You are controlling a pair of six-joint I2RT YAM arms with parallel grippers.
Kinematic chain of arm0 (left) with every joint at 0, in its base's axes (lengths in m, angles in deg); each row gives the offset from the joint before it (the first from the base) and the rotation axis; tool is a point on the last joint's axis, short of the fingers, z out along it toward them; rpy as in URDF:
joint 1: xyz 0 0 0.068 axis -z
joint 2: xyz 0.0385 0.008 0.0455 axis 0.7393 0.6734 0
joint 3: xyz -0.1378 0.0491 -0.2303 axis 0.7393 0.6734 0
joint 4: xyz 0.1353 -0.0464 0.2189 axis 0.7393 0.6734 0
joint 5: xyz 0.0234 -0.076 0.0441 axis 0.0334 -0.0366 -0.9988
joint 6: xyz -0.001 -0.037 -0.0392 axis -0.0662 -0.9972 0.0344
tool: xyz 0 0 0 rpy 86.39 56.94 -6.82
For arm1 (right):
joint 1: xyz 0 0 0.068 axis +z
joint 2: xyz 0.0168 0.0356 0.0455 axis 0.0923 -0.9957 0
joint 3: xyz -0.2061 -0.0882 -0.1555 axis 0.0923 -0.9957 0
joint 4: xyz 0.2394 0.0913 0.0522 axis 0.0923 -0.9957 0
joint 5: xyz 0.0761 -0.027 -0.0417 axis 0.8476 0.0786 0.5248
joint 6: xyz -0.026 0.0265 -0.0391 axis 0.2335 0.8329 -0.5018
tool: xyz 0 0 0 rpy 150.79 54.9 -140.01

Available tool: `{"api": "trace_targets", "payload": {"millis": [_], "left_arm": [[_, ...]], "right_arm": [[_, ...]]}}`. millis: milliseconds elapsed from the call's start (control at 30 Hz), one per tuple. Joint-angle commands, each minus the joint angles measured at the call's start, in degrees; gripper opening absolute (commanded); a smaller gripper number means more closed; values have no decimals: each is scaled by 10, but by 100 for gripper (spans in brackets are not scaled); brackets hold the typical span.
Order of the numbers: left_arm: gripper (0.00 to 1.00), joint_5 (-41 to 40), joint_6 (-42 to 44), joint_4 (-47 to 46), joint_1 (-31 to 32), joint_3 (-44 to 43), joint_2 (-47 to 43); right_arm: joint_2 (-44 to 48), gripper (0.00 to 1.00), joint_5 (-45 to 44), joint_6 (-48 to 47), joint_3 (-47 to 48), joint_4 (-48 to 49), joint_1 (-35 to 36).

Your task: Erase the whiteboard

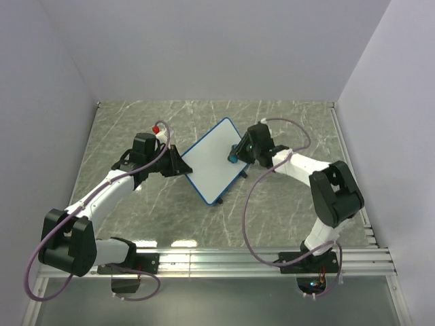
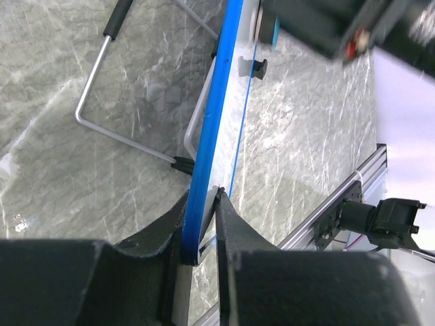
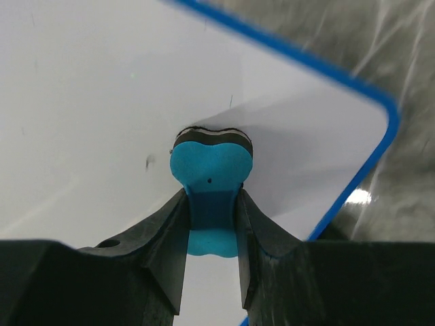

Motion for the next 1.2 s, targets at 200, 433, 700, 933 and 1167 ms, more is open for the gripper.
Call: {"api": "trace_targets", "payload": {"millis": [200, 433, 700, 933, 1167], "left_arm": [[0, -30, 43, 39, 3, 13, -16], [0, -36, 47, 50, 3, 10, -18], [0, -41, 46, 49, 3, -3, -14], [0, -40, 36, 33, 3, 3, -12], [0, -40, 27, 16, 3, 11, -9]], "right_arm": [[-103, 0, -2, -62, 87, -23, -31], [-122, 0, 19, -43, 81, -2, -37], [-80, 0, 90, 10, -39, 87, -69], [-44, 0, 128, 22, -103, 115, -76], [-22, 0, 129, -6, -61, 74, -69]]}}
